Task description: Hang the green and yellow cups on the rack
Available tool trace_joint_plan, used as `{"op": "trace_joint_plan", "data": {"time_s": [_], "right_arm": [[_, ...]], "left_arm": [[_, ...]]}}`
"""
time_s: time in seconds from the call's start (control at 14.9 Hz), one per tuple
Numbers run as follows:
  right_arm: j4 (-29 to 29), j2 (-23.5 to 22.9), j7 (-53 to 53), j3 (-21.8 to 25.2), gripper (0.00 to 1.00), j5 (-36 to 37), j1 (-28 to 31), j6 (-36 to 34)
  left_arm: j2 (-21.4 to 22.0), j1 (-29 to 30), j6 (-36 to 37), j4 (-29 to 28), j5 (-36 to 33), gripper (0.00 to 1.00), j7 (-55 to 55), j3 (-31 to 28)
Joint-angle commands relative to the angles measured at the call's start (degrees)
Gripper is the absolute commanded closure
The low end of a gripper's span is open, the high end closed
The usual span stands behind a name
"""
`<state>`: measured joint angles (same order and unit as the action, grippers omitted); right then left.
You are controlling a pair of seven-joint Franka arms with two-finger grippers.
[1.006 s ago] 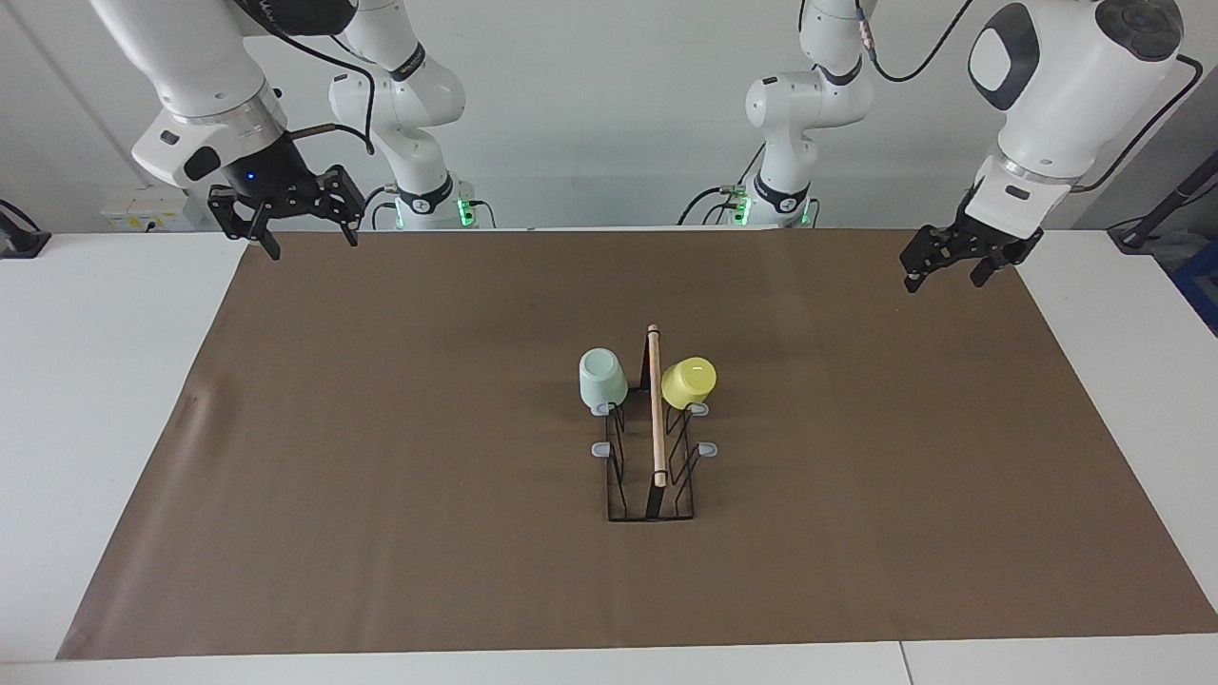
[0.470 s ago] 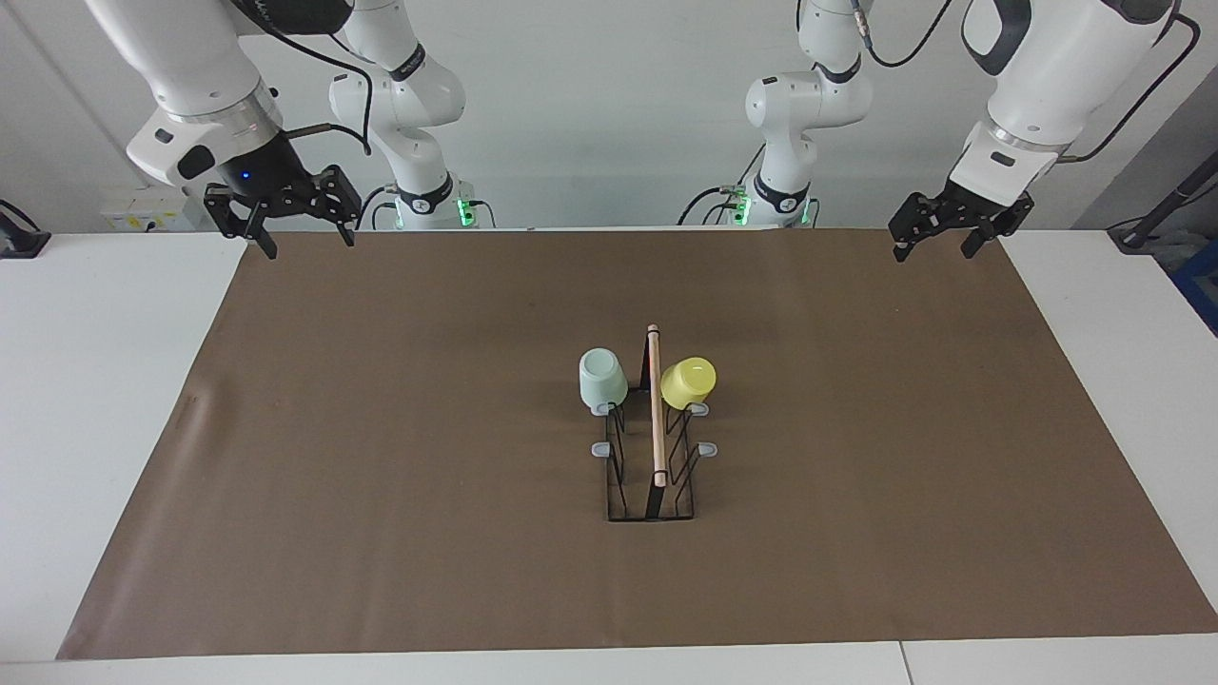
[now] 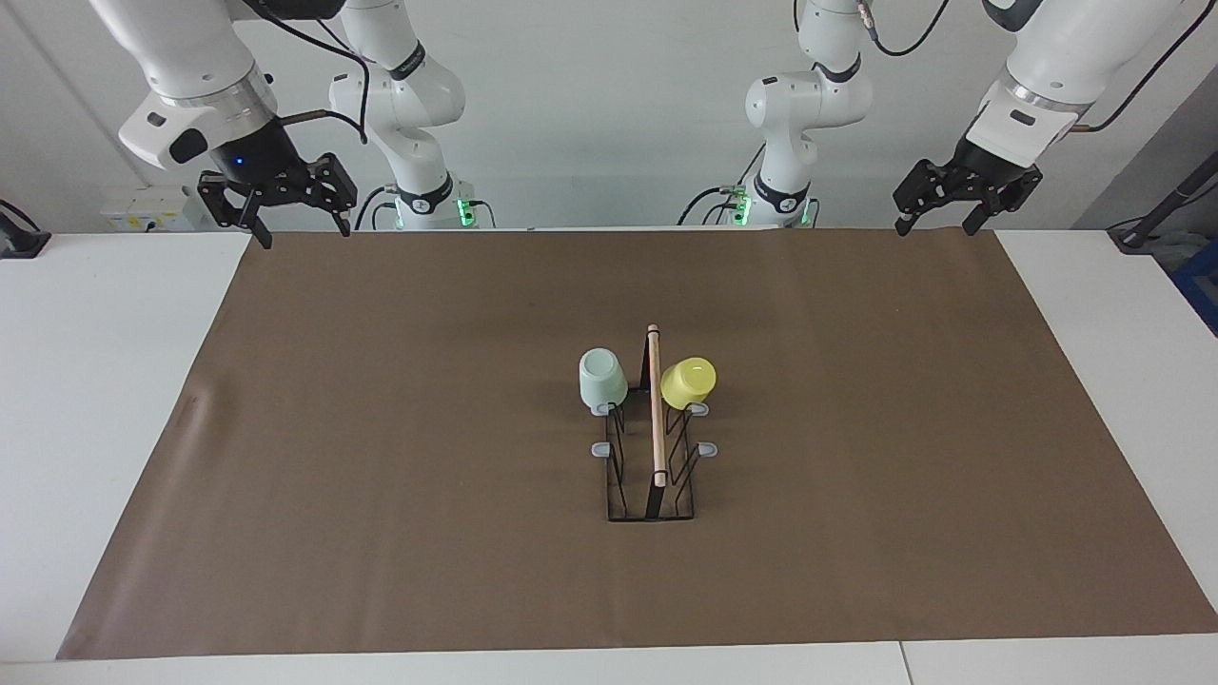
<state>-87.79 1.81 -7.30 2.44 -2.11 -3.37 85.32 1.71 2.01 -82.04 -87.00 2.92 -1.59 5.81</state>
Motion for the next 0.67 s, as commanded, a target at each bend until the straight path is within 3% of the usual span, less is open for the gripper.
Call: {"op": "trace_joint_plan", "data": {"time_s": [0.0,0.6], "right_arm": [[0.16,0.56,1.24,-0.68,0.0,0.44,0.73,-1.03],[0.16,0.65,1.15,-0.68,0.0,0.53,0.73,-0.94]], "left_arm": [[-0.22,0.1,1.8,0.87,-1.78,0.0,3.52,0.16],[0.04,0.45,0.74,0.16,-0.11,0.0,2.38,-0.1]]}}
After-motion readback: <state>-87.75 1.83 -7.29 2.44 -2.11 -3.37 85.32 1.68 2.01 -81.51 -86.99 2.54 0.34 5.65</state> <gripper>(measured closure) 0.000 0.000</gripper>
